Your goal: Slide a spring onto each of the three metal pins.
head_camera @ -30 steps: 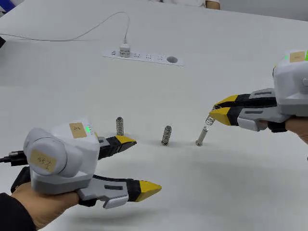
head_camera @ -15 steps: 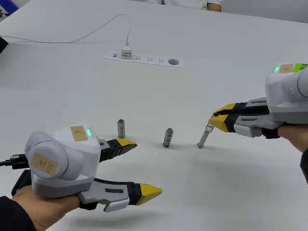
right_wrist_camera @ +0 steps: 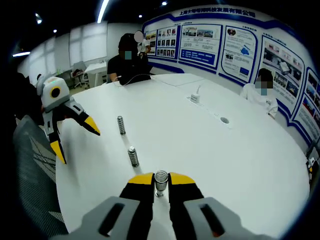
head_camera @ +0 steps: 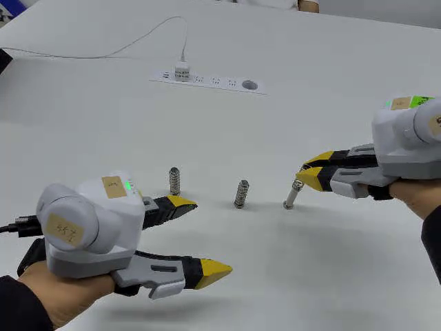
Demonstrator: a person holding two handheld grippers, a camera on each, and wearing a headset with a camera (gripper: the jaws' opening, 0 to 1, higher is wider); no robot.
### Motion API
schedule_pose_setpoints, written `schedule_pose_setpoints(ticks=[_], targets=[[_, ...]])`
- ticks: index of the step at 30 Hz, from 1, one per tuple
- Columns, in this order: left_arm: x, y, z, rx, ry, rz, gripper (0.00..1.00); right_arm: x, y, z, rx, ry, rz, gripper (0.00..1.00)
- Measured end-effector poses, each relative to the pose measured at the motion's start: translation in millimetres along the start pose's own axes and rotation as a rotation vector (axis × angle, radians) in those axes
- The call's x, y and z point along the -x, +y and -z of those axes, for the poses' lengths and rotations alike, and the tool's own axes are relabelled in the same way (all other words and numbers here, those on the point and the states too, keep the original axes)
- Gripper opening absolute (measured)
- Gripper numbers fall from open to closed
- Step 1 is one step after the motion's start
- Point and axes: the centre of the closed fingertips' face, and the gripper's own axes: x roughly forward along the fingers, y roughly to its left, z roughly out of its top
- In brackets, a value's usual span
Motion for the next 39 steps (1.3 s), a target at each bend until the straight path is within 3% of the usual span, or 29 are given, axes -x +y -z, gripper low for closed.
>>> schedule_pose_setpoints(ticks=[17, 39], targets=[[-1.1, -0.1, 1.4, 0.002, 0.005, 0.001, 0.62, -16.5, -0.8, 15.4, -0.028, 0.010, 0.014, 0.12], [-0.7, 1.0, 2.6, 0.006, 0.008, -0.003, 0.62, -25.8, -1.0, 32.1, -0.031, 0.040, 0.034, 0.12]])
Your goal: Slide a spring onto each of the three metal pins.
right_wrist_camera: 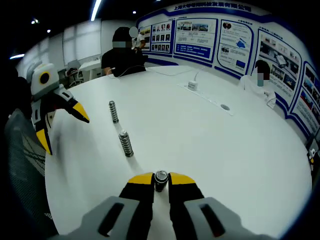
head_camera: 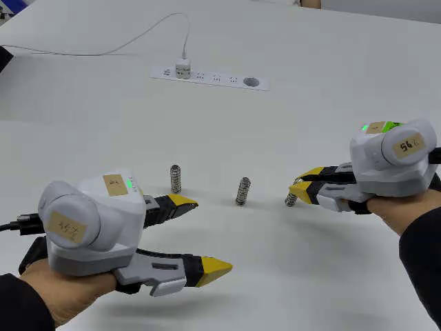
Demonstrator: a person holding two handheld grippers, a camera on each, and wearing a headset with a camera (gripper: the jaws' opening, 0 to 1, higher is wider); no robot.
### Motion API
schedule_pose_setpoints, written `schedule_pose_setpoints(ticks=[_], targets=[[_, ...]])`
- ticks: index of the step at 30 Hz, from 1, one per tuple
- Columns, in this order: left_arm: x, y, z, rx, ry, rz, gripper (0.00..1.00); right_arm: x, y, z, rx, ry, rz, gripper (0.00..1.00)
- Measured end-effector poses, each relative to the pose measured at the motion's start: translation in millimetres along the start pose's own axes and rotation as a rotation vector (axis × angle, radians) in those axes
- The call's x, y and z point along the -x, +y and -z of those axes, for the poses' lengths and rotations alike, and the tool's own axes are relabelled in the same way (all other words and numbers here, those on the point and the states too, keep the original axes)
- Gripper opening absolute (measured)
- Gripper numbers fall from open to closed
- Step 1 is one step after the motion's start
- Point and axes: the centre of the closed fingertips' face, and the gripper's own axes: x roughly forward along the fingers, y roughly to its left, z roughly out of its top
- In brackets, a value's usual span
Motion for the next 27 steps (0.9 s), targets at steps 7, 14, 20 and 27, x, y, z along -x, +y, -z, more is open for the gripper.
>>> schedule_pose_setpoints(ticks=[7, 14, 20, 27], targets=[[0.7, -0.2, 0.2, 0.000, 0.001, 0.000, 0.62, -1.4, -0.2, 2.4, 0.005, 0.005, -0.001, 0.12], [1.6, 0.8, -0.9, 0.000, 0.001, -0.005, 0.63, -1.8, -0.9, 4.1, 0.012, 0.011, -0.003, 0.15], [2.7, 1.7, -2.3, -0.001, -0.002, -0.009, 0.63, 0.3, -2.1, 6.4, 0.007, 0.010, -0.001, 0.17], [4.2, 2.6, -3.1, -0.003, -0.005, -0.014, 0.63, 8.8, -4.0, 6.3, 0.000, -0.014, 0.004, 0.22]])
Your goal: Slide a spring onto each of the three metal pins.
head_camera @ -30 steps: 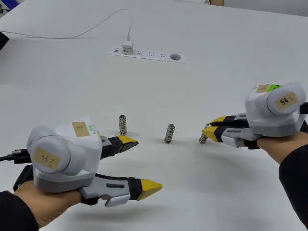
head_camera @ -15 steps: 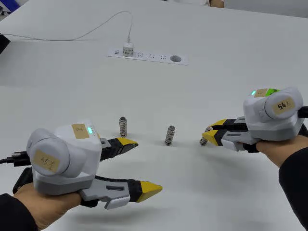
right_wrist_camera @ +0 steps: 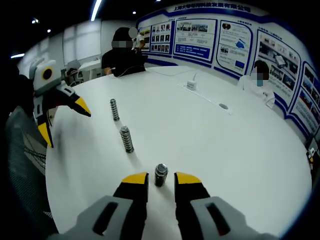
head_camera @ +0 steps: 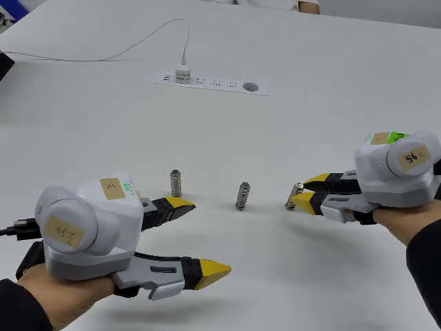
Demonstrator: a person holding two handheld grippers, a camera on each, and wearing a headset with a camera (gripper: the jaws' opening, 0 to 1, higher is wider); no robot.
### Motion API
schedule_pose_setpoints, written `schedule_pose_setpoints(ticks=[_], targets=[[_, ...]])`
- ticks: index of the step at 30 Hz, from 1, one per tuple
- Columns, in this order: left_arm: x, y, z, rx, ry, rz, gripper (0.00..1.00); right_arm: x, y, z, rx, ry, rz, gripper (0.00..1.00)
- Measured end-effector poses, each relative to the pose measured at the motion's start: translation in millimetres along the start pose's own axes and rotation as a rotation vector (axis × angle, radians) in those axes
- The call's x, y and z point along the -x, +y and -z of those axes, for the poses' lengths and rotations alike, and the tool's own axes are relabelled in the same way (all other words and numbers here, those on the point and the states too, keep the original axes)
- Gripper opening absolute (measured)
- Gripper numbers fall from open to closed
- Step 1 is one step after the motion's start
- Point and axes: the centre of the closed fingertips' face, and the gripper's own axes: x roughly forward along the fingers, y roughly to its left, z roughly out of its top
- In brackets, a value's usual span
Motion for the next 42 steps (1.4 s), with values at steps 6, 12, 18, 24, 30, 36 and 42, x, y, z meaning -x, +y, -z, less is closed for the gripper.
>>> schedule_pose_setpoints(ticks=[6, 12, 18, 24, 30, 36, 42], targets=[[1.2, 1.6, -0.7, 0.000, -0.003, -0.005, 0.64, 9.6, 2.2, -3.3, -0.002, -0.034, 0.000, 0.28], [2.8, 3.7, 0.1, 0.002, -0.002, -0.012, 0.64, 18.4, 5.6, -5.7, 0.000, -0.064, -0.008, 0.33], [7.4, 8.7, 0.1, 0.003, -0.004, -0.025, 0.65, 27.1, 10.6, -8.2, 0.019, -0.091, -0.018, 0.38], [11.6, 12.3, -0.2, 0.006, -0.009, -0.037, 0.65, 32.1, 13.9, -7.9, 0.024, -0.102, -0.021, 0.42], [17.6, 16.1, 1.3, 0.006, -0.007, -0.049, 0.67, 37.9, 17.3, -7.6, 0.028, -0.120, -0.031, 0.45], [26.8, 22.9, 2.0, 0.023, -0.012, -0.073, 0.69, 42.6, 22.4, -3.0, 0.029, -0.129, -0.047, 0.49], [34.9, 30.4, 6.7, 0.027, -0.001, -0.098, 0.69, 48.0, 24.9, 0.6, 0.030, -0.136, -0.050, 0.52]])
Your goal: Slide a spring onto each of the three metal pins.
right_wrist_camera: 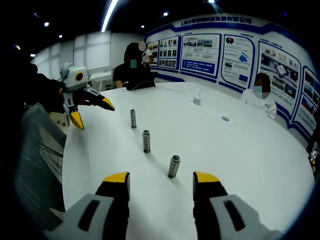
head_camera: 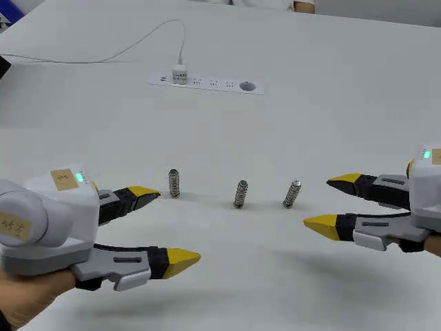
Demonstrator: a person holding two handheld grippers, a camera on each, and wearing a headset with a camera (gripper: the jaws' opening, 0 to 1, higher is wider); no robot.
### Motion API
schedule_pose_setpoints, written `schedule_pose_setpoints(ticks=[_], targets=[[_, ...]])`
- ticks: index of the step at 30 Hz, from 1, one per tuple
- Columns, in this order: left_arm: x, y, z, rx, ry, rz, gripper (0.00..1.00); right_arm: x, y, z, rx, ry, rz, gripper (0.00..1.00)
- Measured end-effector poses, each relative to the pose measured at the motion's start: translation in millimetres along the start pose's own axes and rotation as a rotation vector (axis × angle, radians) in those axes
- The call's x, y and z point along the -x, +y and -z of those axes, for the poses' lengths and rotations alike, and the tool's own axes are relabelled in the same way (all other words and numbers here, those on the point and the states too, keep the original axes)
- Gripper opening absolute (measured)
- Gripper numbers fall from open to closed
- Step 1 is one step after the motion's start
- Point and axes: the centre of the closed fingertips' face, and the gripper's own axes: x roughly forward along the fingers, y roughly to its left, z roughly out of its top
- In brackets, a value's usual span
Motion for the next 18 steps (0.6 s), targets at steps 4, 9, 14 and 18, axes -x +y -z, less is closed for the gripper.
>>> schedule_pose_setpoints(ticks=[4, 9, 14, 18], targets=[[4.0, 3.6, 2.4, 0.005, 0.004, -0.016, 0.70, 3.9, 0.5, 0.7, 0.006, -0.006, 0.002, 0.54], [8.9, 7.2, 5.2, 0.013, 0.007, -0.034, 0.73, 9.1, -1.5, 1.4, 0.015, -0.010, 0.011, 0.55], [13.5, 10.4, 6.5, 0.019, 0.006, -0.049, 0.74, 13.1, -1.2, 0.9, 0.018, -0.018, 0.013, 0.56], [16.3, 12.2, 7.2, 0.023, 0.007, -0.058, 0.74, 15.7, -1.5, 1.6, 0.015, -0.019, 0.019, 0.57]])
